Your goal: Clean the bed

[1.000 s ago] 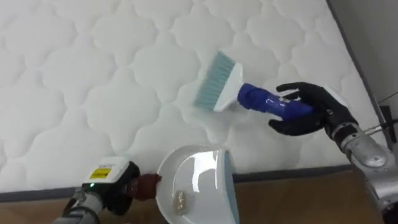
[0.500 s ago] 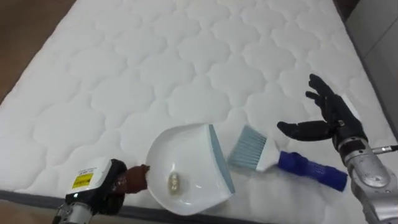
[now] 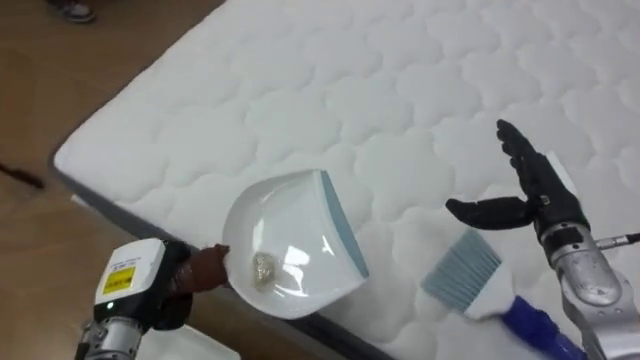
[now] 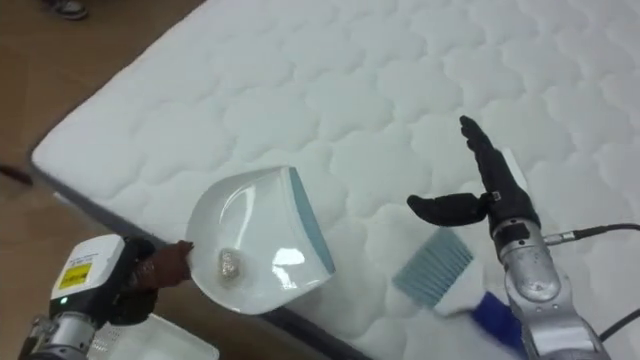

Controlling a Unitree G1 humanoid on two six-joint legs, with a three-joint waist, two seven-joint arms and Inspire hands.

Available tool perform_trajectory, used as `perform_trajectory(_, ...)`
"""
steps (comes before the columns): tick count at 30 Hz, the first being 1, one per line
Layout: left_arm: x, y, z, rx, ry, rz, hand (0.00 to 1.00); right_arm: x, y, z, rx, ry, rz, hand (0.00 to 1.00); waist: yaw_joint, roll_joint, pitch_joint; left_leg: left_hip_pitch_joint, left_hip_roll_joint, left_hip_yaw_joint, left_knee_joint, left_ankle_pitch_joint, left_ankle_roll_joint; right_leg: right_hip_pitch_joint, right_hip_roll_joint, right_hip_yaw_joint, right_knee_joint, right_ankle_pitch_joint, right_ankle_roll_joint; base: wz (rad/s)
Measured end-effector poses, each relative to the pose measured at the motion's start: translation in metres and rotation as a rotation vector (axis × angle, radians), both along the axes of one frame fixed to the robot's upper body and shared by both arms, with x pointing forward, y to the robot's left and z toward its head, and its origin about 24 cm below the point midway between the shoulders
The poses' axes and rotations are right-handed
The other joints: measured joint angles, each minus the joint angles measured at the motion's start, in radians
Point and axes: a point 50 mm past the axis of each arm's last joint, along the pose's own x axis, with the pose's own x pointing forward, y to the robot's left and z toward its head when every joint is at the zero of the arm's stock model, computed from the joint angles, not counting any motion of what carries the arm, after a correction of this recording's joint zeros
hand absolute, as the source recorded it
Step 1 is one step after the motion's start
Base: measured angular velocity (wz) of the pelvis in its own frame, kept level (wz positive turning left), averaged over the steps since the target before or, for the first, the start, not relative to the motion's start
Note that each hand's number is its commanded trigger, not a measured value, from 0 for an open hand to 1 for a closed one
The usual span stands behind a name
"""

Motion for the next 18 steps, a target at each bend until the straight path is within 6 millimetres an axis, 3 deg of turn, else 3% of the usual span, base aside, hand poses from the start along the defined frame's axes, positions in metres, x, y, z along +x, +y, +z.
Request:
perform_trajectory(2,0.001,-0.004,-0.001,-0.014,-0.004,0.002,1.0,0.0,-0.001,0.001,-0.001,-0.006,-0.003,0.0,-0.003,0.002,0.0014,-0.022,0.014,0.059,-0.01,0.019,0.001,-0.003,-0.013,-0.045,0.002,-0.026,-0.011,1.07)
perform_trajectory(3,0.002,-0.007,-0.001,-0.027,-0.007,0.005,1.0,-0.001,-0.002,0.001,-0.002,-0.011,-0.005,0.0,-0.019,0.001,0.0022,-0.031,0.054,0.166,-0.016,0.043,0.008,-0.004,-0.032,-0.118,0.001,-0.03,-0.013,1.21)
perform_trajectory(4,0.002,-0.009,-0.002,-0.04,-0.009,0.01,1.0,-0.001,-0.001,0.0,0.001,-0.015,-0.004,0.0,-0.021,0.008,0.0031,-0.038,0.119,0.302,0.057,0.009,0.024,0.008,-0.042,-0.201,0.002,-0.036,-0.009,1.2)
perform_trajectory(5,0.001,-0.007,-0.002,-0.049,-0.01,0.022,1.0,-0.002,0.004,-0.001,0.014,-0.021,0.005,0.0,-0.016,0.012,0.0042,-0.022,0.193,0.408,0.132,-0.053,0.015,0.022,-0.048,-0.278,0.002,-0.042,-0.004,0.8)
perform_trajectory(6,0.002,-0.006,-0.001,-0.049,-0.013,0.027,1.0,-0.001,0.007,-0.002,0.024,-0.025,0.009,0.0,-0.019,0.014,0.0052,-0.014,0.227,0.443,0.162,-0.081,0.001,0.03,-0.05,-0.314,0.003,-0.048,-0.002,0.71)
perform_trajectory(7,0.002,-0.005,-0.001,-0.051,-0.019,0.037,1.0,-0.001,0.011,-0.003,0.041,-0.03,0.013,0.0,-0.024,0.022,0.0038,-0.011,0.277,0.473,0.191,-0.114,-0.025,0.039,-0.057,-0.371,0.03,-0.061,0.014,0.92)
perform_trajectory(8,0.003,-0.007,-0.001,-0.057,-0.021,0.039,1.0,-0.001,0.012,-0.003,0.043,-0.028,0.016,0.0,-0.035,0.033,0.011,-0.019,0.263,0.467,0.169,-0.123,-0.027,0.039,-0.068,-0.404,0.077,-0.072,0.027,1.06)
perform_trajectory(9,0.003,-0.008,-0.001,-0.058,-0.019,0.036,1.0,-0.003,0.012,-0.005,0.045,-0.02,0.014,0.0,-0.043,0.031,0.0096,-0.014,0.242,0.446,0.153,-0.12,-0.022,0.036,-0.076,-0.397,0.09,-0.077,0.033,1.33)
perform_trajectory(11,0.002,-0.011,-0.003,-0.069,-0.017,0.037,1.0,-0.005,0.01,-0.006,0.044,-0.016,0.008,0.0,-0.077,0.025,0.0065,-0.005,0.159,0.389,0.075,-0.093,0.014,0.013,-0.11,-0.309,0.123,-0.1,0.049,1.26)
perform_trajectory(13,0.001,-0.013,-0.004,-0.072,-0.012,0.036,1.0,-0.005,0.011,-0.006,0.045,-0.018,0.01,0.0,-0.058,0.03,0.0032,0.001,0.127,0.374,0.043,-0.066,0.019,0.013,-0.124,-0.301,0.141,-0.103,0.052,0.59)
perform_trajectory(16,0.001,-0.013,-0.004,-0.073,-0.013,0.035,1.0,-0.005,0.013,-0.007,0.047,-0.017,0.013,0.0,-0.035,0.031,-0.0008,0.026,0.089,0.372,-0.017,-0.03,0.026,0.034,-0.145,-0.333,0.14,-0.102,0.055,0.51)
perform_trajectory(18,0.002,-0.014,-0.003,-0.076,-0.027,0.031,1.0,-0.005,0.013,-0.006,0.046,-0.026,0.009,0.0,-0.022,0.032,-0.0048,0.034,0.084,0.388,-0.028,-0.022,0.034,0.047,-0.149,-0.332,0.137,-0.102,0.055,0.5)
